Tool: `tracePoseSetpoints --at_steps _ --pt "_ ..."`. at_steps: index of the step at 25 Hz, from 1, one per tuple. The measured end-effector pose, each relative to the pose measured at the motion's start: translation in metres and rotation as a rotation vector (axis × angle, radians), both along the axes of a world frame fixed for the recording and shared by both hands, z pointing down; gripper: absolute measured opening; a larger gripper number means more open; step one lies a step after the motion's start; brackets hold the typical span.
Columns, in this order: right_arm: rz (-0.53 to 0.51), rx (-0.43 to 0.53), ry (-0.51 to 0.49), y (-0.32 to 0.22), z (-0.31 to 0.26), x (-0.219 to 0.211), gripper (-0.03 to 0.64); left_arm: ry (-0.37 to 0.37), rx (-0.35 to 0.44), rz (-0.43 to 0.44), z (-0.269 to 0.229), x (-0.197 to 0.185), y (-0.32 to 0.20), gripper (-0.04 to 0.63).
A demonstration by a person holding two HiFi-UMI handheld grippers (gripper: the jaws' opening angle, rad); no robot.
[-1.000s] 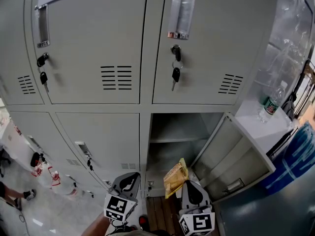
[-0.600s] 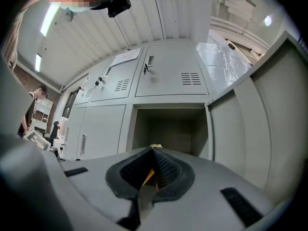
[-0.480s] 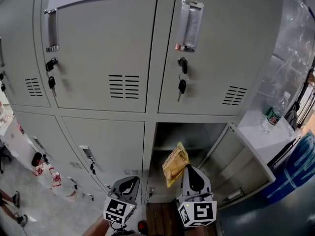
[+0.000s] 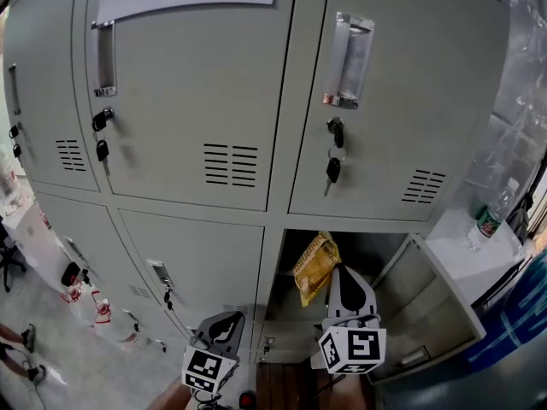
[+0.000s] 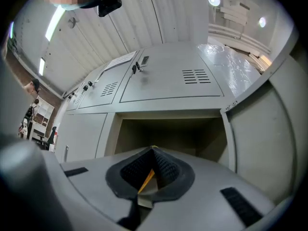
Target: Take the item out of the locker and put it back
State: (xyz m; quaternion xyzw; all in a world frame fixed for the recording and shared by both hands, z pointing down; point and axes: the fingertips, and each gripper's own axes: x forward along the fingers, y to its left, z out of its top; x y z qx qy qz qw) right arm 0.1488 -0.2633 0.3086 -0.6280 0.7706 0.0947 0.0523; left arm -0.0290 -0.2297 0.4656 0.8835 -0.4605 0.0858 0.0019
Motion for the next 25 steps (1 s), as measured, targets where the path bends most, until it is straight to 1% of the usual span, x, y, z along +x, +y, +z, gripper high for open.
tracePoseSetpoints --at_steps 5,11,17,25 --pt "-0.005 0.006 0.008 -0.026 -0.004 0.002 0.017 0.003 0.001 -0.031 0.003 -0.006 -0.008 0.021" --pt "0.011 -0.025 0.019 -0.059 0.007 0.008 0.017 0.01 0.003 -0.059 0.003 -0.01 -0.014 0.021" --pt "0.055 -0.098 0.04 -0.087 0.035 0.019 0.017 0.012 0.0 -0.068 0.005 -0.01 -0.018 0.021" --pt "0.086 -0.188 0.098 -0.101 0.067 0.024 0.017 0.01 -0.005 -0.06 0.007 -0.005 -0.021 0.021"
